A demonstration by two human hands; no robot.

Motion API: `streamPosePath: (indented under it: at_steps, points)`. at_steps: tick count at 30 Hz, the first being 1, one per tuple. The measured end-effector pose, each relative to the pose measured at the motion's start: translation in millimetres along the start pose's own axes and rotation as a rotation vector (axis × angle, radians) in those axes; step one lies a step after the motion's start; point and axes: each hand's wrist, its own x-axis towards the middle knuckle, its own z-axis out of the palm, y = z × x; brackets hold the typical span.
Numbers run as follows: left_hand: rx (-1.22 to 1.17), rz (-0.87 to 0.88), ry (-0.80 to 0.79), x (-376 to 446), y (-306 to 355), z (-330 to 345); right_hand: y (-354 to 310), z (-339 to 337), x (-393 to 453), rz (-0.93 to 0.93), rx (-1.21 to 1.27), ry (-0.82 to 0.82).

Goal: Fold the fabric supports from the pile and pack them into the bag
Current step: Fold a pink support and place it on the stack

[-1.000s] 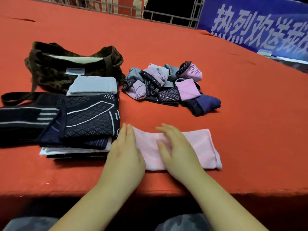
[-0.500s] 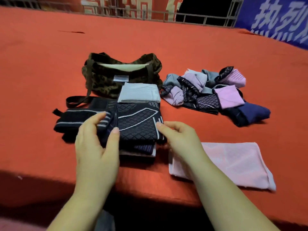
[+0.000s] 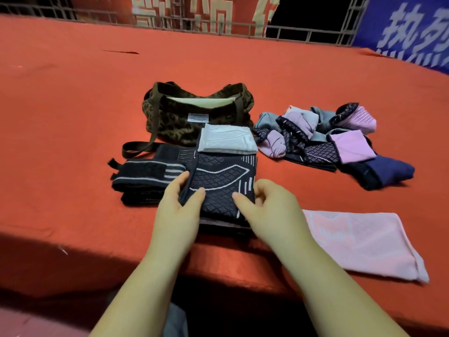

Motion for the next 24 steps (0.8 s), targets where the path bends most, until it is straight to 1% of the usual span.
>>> streamPosePath:
  at_steps: [3, 5, 7, 8, 9, 10, 11, 12, 13, 14, 15, 16, 18, 19, 20, 22, 23, 24]
  points:
    - [0.103, 0.113, 0.022, 0.8, -0.5, -3.2, 1.4, 2.9, 4.2, -0.047, 0.016, 0.076]
    - [0.169, 0.153, 0.007, 3.6, -1.8, -4.7, 4.3, 6.9, 6.4, 0.011, -0.001, 0.064]
    - [0.285, 0.176, -0.005, 6.8, -5.7, -5.2, 9.1, 10.6, 4.1, 0.073, -0.032, 0.058]
    - [0.339, 0.188, -0.006, 7.1, -7.3, -5.4, 11.8, 12.1, 1.9, 0.034, -0.038, 0.1]
    - [0.397, 0.217, 0.008, 6.1, -8.5, -5.6, 13.2, 12.7, -0.1, -0.065, -0.054, 0.151]
    - [0.485, 0.29, 0.038, 4.5, -9.0, -5.6, 12.7, 12.6, -1.6, -0.178, -0.101, 0.164]
    - [0.606, 0.4, 0.065, 3.5, -9.9, -5.8, 11.5, 13.0, -2.8, -0.262, -0.156, 0.127]
    - [0.733, 0.498, 0.071, 2.7, -8.6, -5.8, 10.5, 13.6, -4.0, -0.299, -0.196, 0.044]
    - [0.841, 0.556, 0.043, 2.7, -8.4, -6.6, 10.3, 14.1, -5.1, -0.29, -0.224, -0.058]
    - [0.928, 0.536, -0.031, 2.8, -6.5, -7.5, 12.2, 14.6, -5.6, -0.264, -0.238, -0.144]
    - [0.981, 0.482, -0.107, 4.0, -4.5, -8.9, 15.7, 14.3, -5.6, -0.246, -0.236, -0.191]
    - [1.029, 0.429, -0.16, 6.0, -3.0, -11.0, 18.7, 12.6, -6.3, -0.245, -0.22, -0.205]
    - [1.14, 0.447, -0.174, 10.9, -0.8, -14.8, 23.0, 6.3, -10.6, -0.261, -0.17, -0.184]
    - [1.195, 0.495, -0.154, 10.3, 5.4, -14.8, 26.2, 2.4, -12.5, -0.252, -0.146, -0.162]
    - [1.225, 0.543, -0.125, 7.4, 13.9, -11.7, 30.3, -1.9, -14.5, -0.233, -0.126, -0.132]
    - [1.115, 0.715, -0.043, -2.1, 24.9, 3.4, 42.5, -10.4, -19.0, -0.172, -0.106, -0.06]
    - [1.024, 0.783, -0.064, -12.1, 29.4, 16.4, 50.5, -14.8, -22.0, -0.132, -0.11, -0.014]
    - [0.927, 0.816, -0.142, -26.2, 34.8, 30.9, 59.4, -19.3, -25.4, -0.088, -0.118, 0.039]
